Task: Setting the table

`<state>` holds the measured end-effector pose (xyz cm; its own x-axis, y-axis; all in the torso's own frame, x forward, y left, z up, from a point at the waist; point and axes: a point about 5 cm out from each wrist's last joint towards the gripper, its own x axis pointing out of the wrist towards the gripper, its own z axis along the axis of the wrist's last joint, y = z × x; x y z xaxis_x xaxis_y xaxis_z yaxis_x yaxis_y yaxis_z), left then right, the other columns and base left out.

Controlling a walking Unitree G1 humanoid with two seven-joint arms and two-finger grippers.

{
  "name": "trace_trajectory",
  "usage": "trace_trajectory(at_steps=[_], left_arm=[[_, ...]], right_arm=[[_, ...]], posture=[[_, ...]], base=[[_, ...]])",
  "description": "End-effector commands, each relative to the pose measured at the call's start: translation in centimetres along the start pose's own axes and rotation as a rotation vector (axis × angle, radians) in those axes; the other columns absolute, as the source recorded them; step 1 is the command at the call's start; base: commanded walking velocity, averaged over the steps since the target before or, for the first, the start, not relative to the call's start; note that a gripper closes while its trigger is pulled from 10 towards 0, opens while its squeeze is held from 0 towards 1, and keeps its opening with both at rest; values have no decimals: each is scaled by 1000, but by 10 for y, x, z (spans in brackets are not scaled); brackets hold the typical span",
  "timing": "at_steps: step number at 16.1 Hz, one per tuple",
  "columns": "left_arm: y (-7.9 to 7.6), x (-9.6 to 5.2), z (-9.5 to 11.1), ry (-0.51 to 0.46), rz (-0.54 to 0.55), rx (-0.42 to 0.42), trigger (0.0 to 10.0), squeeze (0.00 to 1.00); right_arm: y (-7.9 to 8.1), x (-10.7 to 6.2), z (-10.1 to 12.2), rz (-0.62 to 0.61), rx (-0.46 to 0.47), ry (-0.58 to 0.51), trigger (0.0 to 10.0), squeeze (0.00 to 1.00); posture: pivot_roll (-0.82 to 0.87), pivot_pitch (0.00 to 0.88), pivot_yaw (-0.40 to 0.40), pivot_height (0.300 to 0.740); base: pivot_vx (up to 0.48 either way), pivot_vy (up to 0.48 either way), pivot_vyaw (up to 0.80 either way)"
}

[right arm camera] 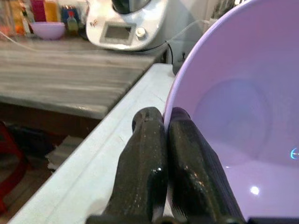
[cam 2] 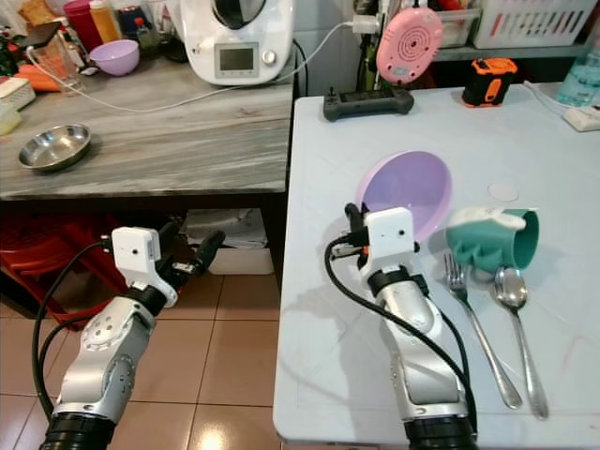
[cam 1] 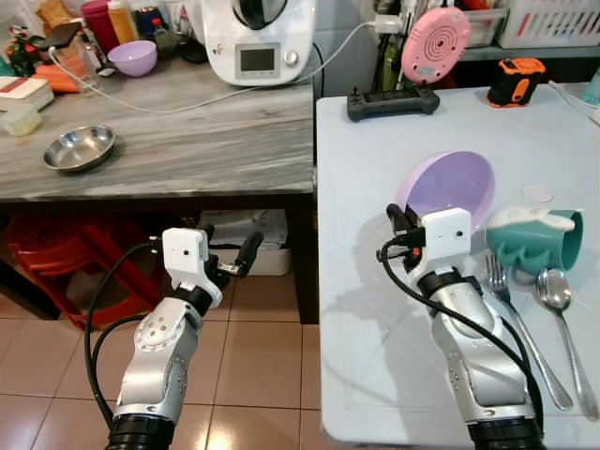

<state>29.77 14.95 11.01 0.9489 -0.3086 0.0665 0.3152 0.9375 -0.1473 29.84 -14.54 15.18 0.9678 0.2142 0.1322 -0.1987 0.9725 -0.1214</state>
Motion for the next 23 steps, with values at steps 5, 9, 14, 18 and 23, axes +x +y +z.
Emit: trace_trajectory(at_steps=[5, 9, 14, 18, 23], left_arm=[[4, -3, -3, 9, 12, 0, 10000, 0], [4, -3, -2, 8, 10, 1, 10000, 0], [4, -3, -2, 8, 6, 1, 10000, 0], [3, -2, -2, 7, 1, 3, 10000, 0], [3, -1, -3, 5, 12, 15, 10000, 0]], right_arm=[[-4, 2, 11, -15, 3, -39, 10000, 0], [-5, 6, 17, -13, -13, -67, 10000, 0], [-2, 9, 24, -6, -23, -103, 10000, 0], [-3, 8, 25, -6, -27, -109, 10000, 0], [-4, 7, 25, -12, -27, -110, 10000, 0]], posture=[[-124, 66, 83, 740], [-125, 69, 86, 740], [-124, 67, 89, 740], [-124, 67, 89, 740], [-128, 67, 90, 740]], base=[[0, 102, 0], [0, 296, 0], [0, 343, 0], [0, 391, 0], [0, 425, 0]])
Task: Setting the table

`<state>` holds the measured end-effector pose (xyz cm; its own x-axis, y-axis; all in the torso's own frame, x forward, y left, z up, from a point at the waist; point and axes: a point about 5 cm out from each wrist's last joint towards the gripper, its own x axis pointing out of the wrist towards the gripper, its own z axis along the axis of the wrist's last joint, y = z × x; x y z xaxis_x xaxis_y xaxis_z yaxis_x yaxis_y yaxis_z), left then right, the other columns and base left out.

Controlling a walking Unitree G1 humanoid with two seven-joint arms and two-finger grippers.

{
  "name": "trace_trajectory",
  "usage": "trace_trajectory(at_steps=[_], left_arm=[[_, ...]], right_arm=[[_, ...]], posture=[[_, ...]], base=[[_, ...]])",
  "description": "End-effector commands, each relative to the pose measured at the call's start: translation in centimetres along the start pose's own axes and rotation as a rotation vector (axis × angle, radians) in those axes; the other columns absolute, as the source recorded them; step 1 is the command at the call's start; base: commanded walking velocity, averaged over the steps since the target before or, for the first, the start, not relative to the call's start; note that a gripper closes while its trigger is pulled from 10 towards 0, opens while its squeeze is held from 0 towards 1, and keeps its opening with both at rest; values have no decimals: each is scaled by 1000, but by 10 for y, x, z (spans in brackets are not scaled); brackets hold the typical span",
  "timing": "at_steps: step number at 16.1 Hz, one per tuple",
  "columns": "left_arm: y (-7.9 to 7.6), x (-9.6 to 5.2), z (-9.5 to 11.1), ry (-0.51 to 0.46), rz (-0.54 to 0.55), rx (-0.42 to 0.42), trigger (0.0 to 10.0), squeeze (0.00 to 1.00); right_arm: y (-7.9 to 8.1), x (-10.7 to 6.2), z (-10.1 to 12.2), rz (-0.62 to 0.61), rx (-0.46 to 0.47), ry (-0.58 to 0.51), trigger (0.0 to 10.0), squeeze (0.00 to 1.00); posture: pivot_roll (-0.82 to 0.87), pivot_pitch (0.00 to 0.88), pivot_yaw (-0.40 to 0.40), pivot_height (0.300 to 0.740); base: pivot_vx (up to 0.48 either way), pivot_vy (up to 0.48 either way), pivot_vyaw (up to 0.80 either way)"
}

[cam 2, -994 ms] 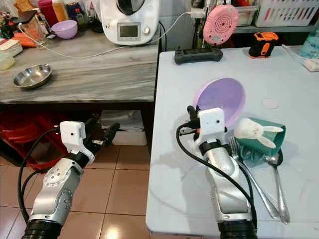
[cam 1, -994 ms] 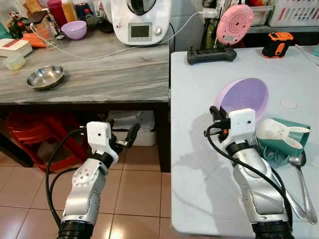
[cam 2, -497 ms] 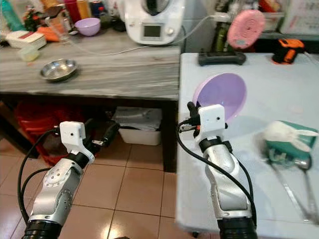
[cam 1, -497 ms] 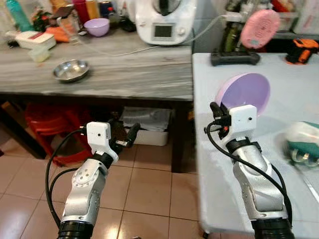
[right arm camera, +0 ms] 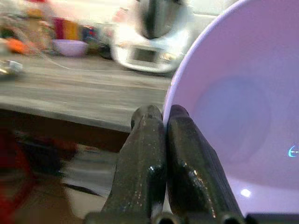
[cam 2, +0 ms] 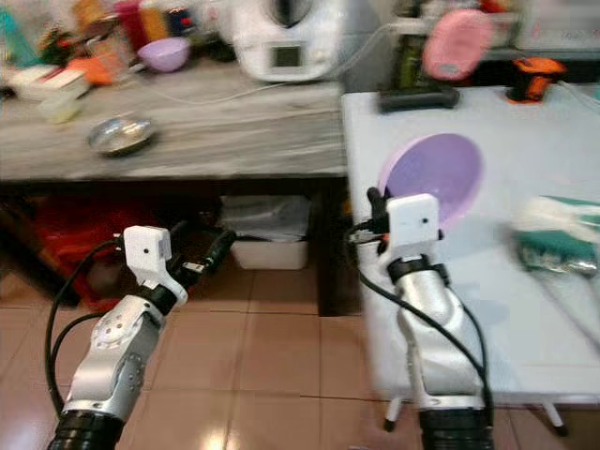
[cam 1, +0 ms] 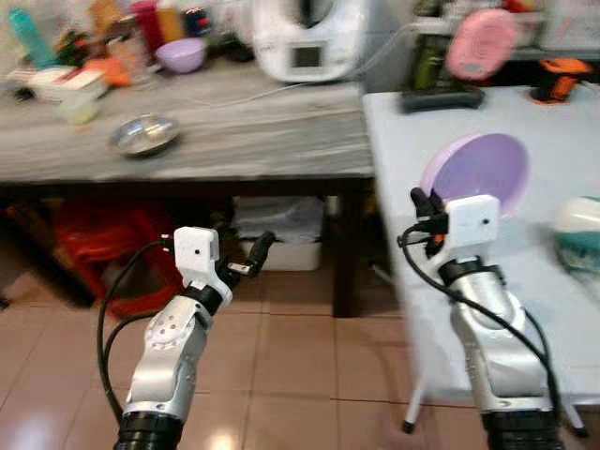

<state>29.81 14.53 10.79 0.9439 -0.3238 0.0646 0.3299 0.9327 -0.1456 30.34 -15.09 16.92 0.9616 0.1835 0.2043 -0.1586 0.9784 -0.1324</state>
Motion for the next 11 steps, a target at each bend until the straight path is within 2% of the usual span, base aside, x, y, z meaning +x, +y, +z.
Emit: trace_trajectory(at_steps=[1, 11], left_arm=[[7, -2, 0, 0, 33, 18, 10000, 0], [9, 1, 0, -7, 62, 24, 10000, 0]], right_arm=[[5, 2, 9, 26, -7, -42, 10000, 0], [4, -1, 8, 15, -6, -36, 10000, 0]], posture=[[-128, 67, 90, 740], [-138, 63, 92, 740]], base=[[0, 431, 0], [0, 460, 0]])
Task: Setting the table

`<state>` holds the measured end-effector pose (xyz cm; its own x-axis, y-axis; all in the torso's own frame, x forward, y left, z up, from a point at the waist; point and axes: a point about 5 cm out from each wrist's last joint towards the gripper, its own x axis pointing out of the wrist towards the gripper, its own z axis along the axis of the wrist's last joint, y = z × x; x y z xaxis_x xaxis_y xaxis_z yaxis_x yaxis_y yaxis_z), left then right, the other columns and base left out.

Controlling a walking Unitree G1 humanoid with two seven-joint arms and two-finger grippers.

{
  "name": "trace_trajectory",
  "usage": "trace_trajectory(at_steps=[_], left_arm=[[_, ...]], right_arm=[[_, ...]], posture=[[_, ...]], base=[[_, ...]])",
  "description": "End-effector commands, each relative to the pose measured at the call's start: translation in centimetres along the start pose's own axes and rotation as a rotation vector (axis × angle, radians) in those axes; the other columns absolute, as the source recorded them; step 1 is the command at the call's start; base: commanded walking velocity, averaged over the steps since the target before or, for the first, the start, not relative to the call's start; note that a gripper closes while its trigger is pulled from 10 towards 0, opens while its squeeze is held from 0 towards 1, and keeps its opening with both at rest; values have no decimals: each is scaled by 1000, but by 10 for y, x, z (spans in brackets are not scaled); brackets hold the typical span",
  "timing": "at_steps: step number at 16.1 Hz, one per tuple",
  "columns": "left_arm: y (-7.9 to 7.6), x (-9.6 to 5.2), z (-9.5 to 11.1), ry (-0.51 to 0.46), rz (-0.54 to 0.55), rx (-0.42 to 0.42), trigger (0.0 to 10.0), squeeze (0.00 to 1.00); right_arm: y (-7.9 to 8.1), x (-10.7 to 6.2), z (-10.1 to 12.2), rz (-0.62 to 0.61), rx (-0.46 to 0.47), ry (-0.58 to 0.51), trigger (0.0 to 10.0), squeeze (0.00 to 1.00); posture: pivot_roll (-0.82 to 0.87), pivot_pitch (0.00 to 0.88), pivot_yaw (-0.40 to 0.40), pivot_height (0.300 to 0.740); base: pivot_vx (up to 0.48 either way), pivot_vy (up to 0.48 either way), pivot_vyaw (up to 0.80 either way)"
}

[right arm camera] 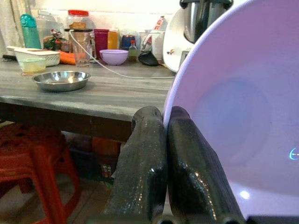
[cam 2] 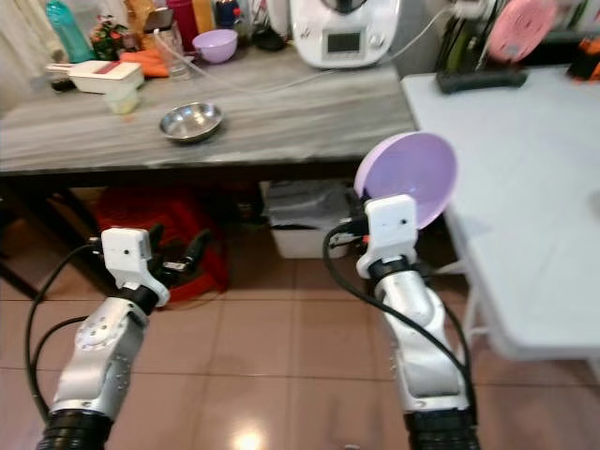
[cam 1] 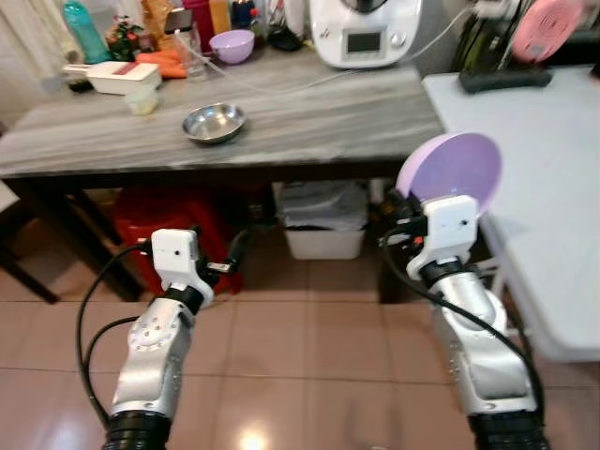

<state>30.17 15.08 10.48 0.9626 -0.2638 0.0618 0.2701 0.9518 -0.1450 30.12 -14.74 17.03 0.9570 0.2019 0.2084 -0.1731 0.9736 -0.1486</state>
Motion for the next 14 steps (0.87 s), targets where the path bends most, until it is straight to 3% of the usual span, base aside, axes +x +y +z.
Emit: trace_trajectory(at_steps=[1, 6, 10, 12, 14], left_arm=[[2, 0, 2, -1, -1, 20, 10000, 0], [5, -1, 3, -10, 32, 43, 10000, 0], [27, -11, 3, -6, 150, 112, 10000, 0], [39, -22, 2, 3, 240, 139, 10000, 0], [41, -29, 0, 5, 253, 153, 10000, 0]], right_arm=[[0, 0, 6, -5, 7, -28, 10000, 0], [-2, -5, 4, -11, 3, -22, 10000, 0], [-5, -16, 2, -31, 1, -12, 10000, 0], [-4, -26, 0, -45, 9, -4, 10000, 0], [-4, -32, -2, -53, 17, 5, 10000, 0]], posture=[[-138, 63, 92, 740], [-135, 59, 90, 740], [-128, 52, 85, 740], [-126, 50, 84, 740], [-124, 50, 84, 740]], base=[[0, 472, 0], [0, 473, 0], [0, 442, 0], [0, 0, 0], [0, 0, 225]])
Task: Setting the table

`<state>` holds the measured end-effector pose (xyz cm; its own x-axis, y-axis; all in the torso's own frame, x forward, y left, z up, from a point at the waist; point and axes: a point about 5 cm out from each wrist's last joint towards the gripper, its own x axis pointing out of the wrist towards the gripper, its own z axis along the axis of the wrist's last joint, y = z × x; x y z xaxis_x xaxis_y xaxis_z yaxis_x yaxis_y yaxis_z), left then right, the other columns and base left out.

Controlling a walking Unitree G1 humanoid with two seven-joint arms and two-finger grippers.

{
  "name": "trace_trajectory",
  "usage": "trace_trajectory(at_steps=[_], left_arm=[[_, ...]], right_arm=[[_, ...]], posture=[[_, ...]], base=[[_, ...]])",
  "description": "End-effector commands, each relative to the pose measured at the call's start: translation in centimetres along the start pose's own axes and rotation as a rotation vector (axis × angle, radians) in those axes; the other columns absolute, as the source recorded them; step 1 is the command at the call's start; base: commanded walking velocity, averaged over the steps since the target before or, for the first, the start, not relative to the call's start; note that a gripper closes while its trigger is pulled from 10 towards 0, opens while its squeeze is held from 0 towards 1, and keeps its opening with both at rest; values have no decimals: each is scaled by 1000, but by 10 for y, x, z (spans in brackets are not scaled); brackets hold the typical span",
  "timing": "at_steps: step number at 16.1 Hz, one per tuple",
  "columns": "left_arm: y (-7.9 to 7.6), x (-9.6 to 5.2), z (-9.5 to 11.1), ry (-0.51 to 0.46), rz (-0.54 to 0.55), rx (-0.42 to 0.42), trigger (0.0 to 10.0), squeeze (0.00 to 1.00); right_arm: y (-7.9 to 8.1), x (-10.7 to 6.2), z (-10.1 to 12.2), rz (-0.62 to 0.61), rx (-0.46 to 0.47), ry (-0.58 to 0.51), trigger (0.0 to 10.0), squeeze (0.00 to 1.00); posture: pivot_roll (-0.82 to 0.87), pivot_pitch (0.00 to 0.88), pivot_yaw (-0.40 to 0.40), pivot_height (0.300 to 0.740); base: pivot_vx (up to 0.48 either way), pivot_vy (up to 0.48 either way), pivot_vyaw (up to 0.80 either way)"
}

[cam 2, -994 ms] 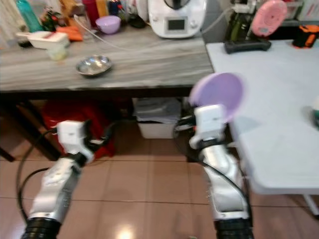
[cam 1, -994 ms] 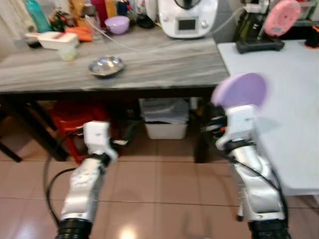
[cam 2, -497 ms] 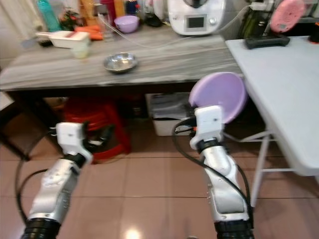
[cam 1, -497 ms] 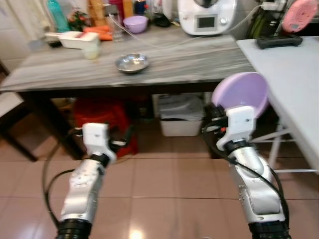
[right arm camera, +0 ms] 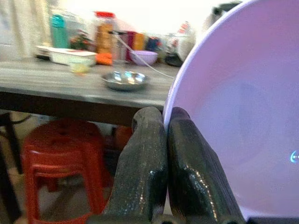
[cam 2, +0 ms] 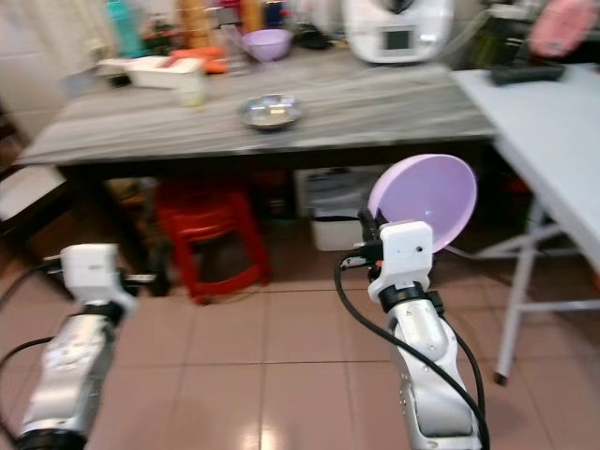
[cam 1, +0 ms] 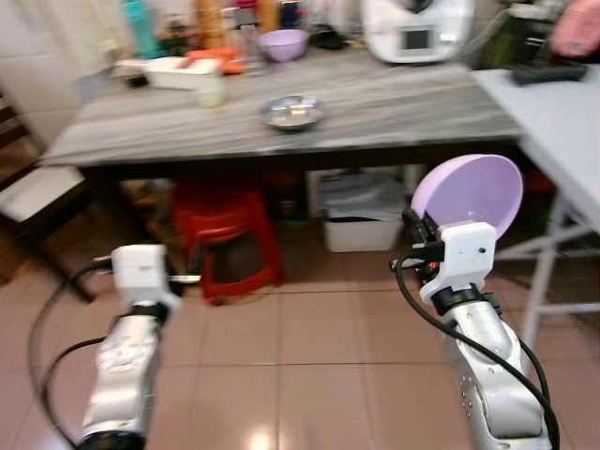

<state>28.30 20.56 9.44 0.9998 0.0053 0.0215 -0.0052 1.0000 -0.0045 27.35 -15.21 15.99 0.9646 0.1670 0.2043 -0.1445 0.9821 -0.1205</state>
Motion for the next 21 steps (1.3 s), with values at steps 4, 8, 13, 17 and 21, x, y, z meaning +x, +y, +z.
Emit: trace_trajectory(at_steps=[4, 8, 13, 17, 21], left_arm=[[-5, -12, 0, -6, -27, -9, 10000, 0], [-9, -14, 1, -6, -48, -29, 10000, 0], [-18, -11, 7, -19, -84, -51, 10000, 0], [-22, -8, 8, -22, -105, -62, 10000, 0], [-23, -8, 8, -18, -111, -68, 10000, 0]], right_arm=[[-7, -8, 1, -30, -4, 8, 10000, 0], [-5, -8, 2, -19, -11, 7, 10000, 0], [-4, -7, 4, -23, -12, 5, 10000, 0], [-3, -6, 4, -22, -11, 4, 10000, 0], [-2, -5, 3, -25, -10, 8, 10000, 0]], posture=[[-123, 58, 85, 740], [-123, 58, 85, 740], [-124, 64, 85, 740], [-130, 64, 88, 740], [-127, 64, 89, 740]], base=[[0, 0, 403], [64, 0, 0], [280, 0, 418], [317, 0, 511], [330, 0, 264]])
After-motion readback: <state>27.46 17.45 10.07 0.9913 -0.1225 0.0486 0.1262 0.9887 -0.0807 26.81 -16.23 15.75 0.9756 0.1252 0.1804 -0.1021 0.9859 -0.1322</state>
